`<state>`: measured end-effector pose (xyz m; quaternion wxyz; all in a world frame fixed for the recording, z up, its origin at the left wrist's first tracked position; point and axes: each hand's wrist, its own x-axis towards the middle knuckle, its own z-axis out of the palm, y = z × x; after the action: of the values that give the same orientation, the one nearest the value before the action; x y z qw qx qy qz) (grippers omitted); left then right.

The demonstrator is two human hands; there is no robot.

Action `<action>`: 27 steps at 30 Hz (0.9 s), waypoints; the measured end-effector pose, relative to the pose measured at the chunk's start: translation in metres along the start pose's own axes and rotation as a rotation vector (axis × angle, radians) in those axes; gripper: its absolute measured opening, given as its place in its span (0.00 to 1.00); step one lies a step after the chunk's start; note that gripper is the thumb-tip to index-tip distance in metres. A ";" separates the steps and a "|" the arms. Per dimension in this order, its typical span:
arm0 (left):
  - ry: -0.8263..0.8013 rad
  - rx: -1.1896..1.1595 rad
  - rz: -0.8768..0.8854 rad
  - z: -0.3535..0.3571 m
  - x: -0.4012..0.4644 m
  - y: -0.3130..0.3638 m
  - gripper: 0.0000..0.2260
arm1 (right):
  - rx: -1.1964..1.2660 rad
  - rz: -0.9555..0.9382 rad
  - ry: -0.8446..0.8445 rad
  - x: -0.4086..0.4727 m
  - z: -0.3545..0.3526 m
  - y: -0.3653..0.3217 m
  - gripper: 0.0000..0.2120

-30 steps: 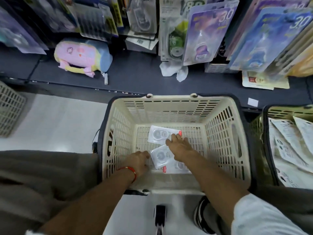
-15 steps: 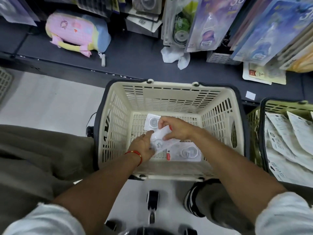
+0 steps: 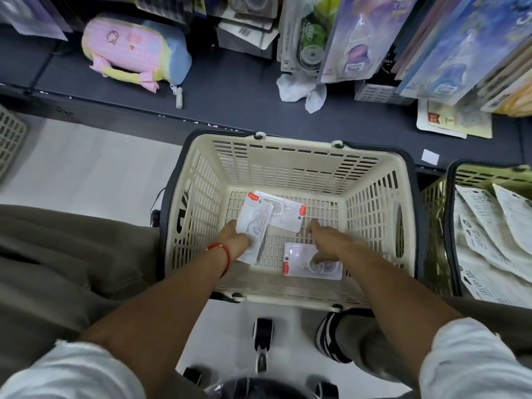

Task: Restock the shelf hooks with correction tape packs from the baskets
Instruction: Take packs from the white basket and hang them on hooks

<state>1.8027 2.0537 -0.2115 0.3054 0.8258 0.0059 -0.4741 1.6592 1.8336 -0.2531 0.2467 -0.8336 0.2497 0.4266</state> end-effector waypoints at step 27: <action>0.056 -0.690 -0.159 0.001 -0.025 0.007 0.22 | -0.028 -0.114 0.461 0.057 -0.005 -0.076 0.36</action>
<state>1.7902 2.0551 -0.1888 0.5284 0.6836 0.2382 -0.4436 1.7391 1.8755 -0.2831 0.1953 -0.9250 0.2459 0.2140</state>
